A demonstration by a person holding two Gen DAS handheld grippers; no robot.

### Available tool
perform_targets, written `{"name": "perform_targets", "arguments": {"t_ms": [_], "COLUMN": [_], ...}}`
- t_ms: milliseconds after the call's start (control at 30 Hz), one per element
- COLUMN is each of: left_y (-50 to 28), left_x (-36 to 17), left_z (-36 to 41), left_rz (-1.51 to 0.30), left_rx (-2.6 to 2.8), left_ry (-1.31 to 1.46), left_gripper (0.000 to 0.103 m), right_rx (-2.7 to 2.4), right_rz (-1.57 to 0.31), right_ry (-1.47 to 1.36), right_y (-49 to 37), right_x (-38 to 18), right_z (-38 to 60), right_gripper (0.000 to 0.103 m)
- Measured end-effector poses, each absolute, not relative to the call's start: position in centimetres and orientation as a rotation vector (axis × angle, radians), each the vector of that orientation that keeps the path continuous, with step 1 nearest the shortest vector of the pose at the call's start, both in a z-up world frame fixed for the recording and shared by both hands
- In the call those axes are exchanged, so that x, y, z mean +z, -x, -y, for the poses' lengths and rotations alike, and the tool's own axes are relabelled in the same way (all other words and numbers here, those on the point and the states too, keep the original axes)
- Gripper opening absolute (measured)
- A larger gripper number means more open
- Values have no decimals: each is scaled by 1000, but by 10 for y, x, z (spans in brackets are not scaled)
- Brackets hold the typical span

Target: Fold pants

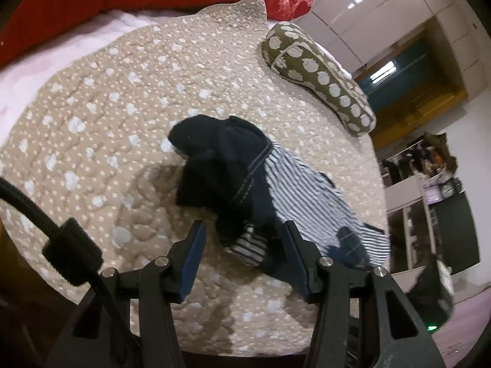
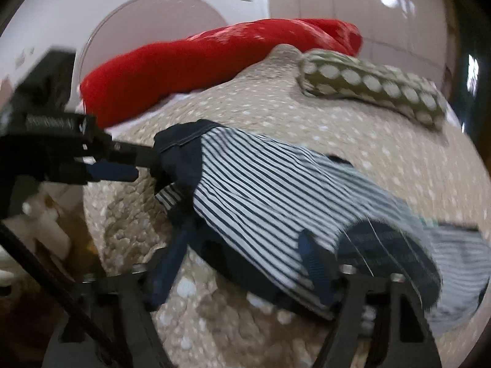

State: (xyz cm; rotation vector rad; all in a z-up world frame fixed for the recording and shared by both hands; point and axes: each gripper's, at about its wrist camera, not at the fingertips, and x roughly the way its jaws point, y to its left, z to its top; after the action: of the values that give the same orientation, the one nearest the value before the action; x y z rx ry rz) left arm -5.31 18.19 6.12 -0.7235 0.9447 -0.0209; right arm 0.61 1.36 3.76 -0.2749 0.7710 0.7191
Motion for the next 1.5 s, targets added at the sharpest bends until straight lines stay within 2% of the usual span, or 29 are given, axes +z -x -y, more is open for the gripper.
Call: {"name": "perform_targets", "arguments": {"t_ms": [33,133,467,633,667,700,733,767,800,867,900,933,1067,1100,1133,1167,1200,1233,1400,1433,1467,1500], "left_y": [53,52,31,6,2,-3,-8,-9,-9,-6,-4,-4,-1,0,1,1,2,1,-1,1,1,1], "left_x": [61,60,54,46,44,42,40,39,41,48,54,59,76,81,84,87,89,90,92,92,93,94], "left_z": [-183,-183,-158,-144,-142,-140,-137,-137,-136,-134,-133,-133,-132,-131,-131,-131,-131,-130,-131,-131,-131,-131], "left_rz": [-942,-938,-970,-1007,-1013,-1023,-1041,-1047,-1042,-1020,-1004,-992,-957,-947,-938,-930,-924,-923,-925,-925,-925,-923], "left_rx": [-34,-63,-234,-256,-257,-256,-248,-241,-240,-249,-254,-257,-263,-265,-267,-267,-267,-267,-268,-265,-262,-260], "left_ry": [740,780,887,895,897,895,889,887,884,867,860,857,832,824,818,810,799,794,775,773,773,773], "left_gripper": [51,53,59,58,42,31,14,13,13,13,13,13,13,13,13,13,13,13,13,13,13,13], "right_rx": [703,689,685,701,707,713,718,720,722,720,716,709,613,586,556,524,491,474,375,364,359,360], "right_rz": [-786,-802,-719,-698,-700,-702,-703,-703,-701,-707,-705,-692,-677,-673,-676,-688,-703,-711,-736,-739,-742,-758], "right_ry": [306,292,152,133,134,137,141,142,142,160,166,166,240,262,287,310,325,324,288,283,277,260], "right_y": [-11,-20,-18,-13,-11,-10,-7,-5,-3,1,3,6,5,3,0,-5,-9,-12,-22,-23,-24,-26], "right_x": [34,34,70,81,81,81,81,80,80,76,74,71,60,58,55,52,48,47,45,45,45,45], "right_z": [-21,-24,-8,-4,-3,-3,-1,1,4,10,12,16,20,21,24,28,36,42,95,102,108,116], "right_gripper": [18,6,3,3,3,3,3,4,6,30,61,77,77,72,61,55,45,41,41,38,33,18]}}
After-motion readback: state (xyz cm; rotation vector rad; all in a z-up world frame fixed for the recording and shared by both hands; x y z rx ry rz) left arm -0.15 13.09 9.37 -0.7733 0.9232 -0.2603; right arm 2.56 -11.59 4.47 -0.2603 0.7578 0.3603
